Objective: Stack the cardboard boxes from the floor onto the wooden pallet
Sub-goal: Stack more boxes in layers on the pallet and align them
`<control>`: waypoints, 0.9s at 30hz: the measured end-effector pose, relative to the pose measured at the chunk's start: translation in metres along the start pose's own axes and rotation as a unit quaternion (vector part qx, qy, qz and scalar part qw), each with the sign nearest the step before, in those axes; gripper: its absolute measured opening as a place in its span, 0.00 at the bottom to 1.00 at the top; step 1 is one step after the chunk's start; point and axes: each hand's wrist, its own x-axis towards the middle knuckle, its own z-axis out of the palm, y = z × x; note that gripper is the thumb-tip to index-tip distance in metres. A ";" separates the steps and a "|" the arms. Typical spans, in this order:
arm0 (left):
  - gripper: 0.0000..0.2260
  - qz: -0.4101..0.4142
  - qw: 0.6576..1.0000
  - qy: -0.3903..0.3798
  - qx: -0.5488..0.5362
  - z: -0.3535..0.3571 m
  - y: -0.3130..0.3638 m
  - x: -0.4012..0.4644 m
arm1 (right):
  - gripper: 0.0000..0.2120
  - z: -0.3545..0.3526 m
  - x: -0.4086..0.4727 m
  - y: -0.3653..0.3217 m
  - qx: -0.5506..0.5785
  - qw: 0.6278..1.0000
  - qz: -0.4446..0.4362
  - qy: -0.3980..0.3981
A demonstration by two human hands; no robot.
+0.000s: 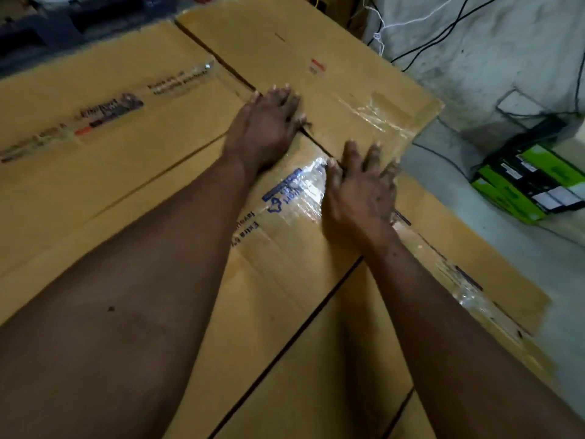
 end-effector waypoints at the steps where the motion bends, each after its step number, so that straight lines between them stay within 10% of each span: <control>1: 0.26 0.006 1.000 0.004 0.006 0.001 -0.001 0.002 | 0.34 0.006 0.001 0.002 -0.019 1.000 -0.003 0.000; 16: 0.27 -0.013 0.999 -0.027 -0.029 0.016 0.073 -0.087 | 0.30 -0.013 -0.031 0.010 0.010 1.000 -0.012 0.009; 27: 0.37 0.095 0.961 -0.250 -0.074 -0.005 0.151 -0.474 | 0.32 -0.044 -0.414 0.106 -0.068 0.981 0.158 -0.087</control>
